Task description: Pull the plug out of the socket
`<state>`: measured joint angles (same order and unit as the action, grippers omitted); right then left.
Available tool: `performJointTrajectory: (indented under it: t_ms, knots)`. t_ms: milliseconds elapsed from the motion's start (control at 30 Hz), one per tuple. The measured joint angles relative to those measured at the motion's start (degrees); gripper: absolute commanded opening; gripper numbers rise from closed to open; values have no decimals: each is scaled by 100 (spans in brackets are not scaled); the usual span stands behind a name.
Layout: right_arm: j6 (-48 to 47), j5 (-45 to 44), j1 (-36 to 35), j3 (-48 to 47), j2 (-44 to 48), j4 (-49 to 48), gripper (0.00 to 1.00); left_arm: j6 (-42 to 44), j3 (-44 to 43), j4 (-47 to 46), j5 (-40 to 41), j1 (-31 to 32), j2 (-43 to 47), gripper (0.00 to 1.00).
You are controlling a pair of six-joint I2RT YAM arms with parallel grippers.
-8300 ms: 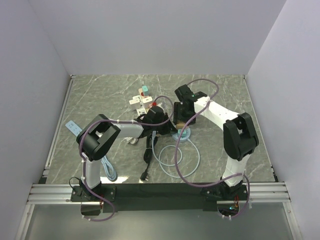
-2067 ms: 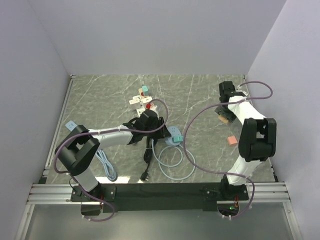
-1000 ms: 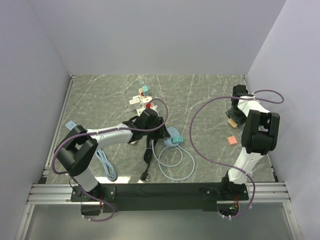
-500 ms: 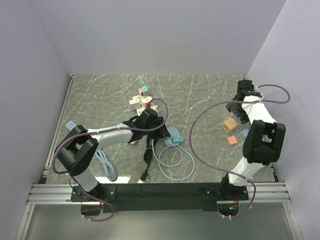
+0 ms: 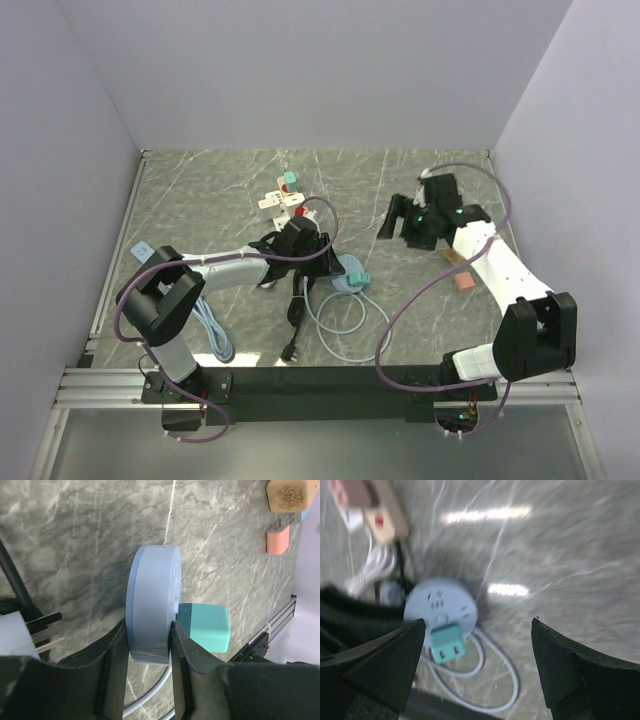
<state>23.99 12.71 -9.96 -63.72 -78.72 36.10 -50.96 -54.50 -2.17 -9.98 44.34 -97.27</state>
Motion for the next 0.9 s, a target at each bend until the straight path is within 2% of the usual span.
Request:
performJointTrajectory:
  t_ms: [167,533,667,900]
  knots:
    - [-249,774,-457,638,-122,-221,92,-57,-7,-94,-81,0,-50,0]
    - [-553,1377,-1272,892,-710,-868,92,-87,52,-179,-146,0,-52,0]
    - [-605,1484,-1353,892,-970,-1027,83,-85,61,-188,-164,-4,-52,0]
    - [-750,1738,-1394,918,-1152,-1032,74,-107,85,-199,-229,-39,-52,0]
